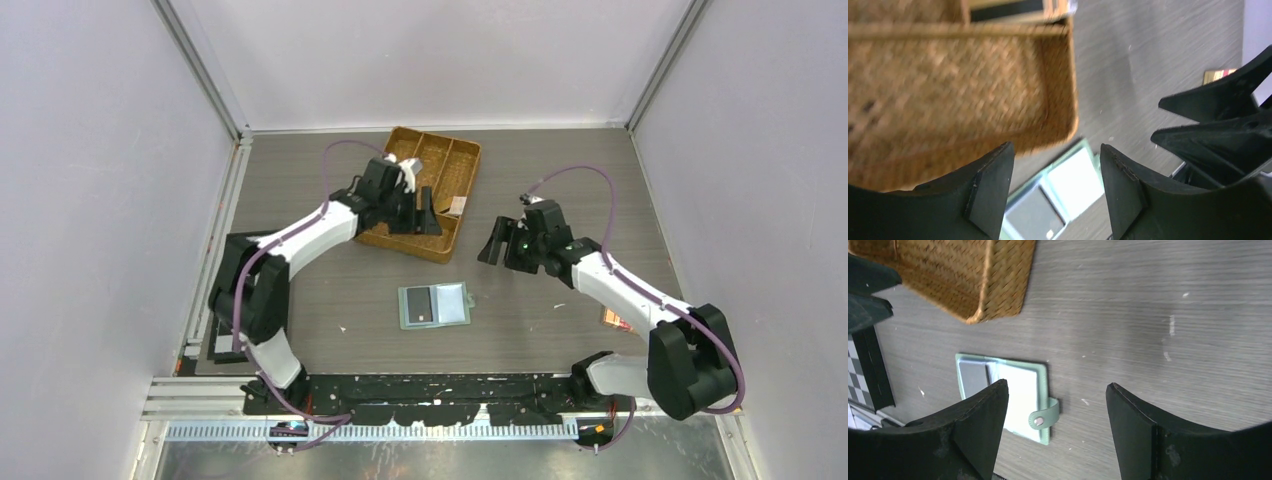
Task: Put the credit cards into the card holder
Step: Insert the credit card into the card holder, then pick up the credit card from the storage box.
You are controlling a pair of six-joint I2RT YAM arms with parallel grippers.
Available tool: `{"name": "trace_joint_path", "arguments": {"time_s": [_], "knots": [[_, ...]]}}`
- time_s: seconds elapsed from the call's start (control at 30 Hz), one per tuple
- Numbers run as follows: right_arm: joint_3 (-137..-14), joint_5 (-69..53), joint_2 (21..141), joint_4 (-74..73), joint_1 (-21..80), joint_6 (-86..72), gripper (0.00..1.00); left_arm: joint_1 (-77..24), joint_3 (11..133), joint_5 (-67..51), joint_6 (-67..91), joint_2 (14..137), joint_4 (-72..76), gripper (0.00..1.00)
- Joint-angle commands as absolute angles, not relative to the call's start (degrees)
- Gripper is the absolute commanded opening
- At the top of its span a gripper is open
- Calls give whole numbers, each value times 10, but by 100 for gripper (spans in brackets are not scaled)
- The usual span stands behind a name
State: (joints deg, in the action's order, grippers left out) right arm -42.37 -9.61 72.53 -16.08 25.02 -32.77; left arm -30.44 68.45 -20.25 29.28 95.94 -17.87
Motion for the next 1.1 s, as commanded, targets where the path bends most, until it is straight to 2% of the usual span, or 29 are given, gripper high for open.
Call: {"name": "trace_joint_path", "arguments": {"time_s": [0.0, 0.27, 0.67, 0.83, 1.07], "knots": [[-416, -135, 703, -163, 190, -293, 76, -317, 802, -194, 271, 1038, -173, 66], [-404, -189, 713, -138, 135, -291, 76, -327, 1000, -199, 243, 1188, -223, 72], [-397, -235, 717, -122, 105, -291, 76, -358, 1190, -73, 162, 1331, -365, 78], [-395, -244, 722, -116, 101, -293, 76, -364, 1205, -93, 179, 1343, -380, 79], [-394, -246, 728, -113, 99, -294, 74, -365, 1150, -155, 219, 1300, -315, 78]]}}
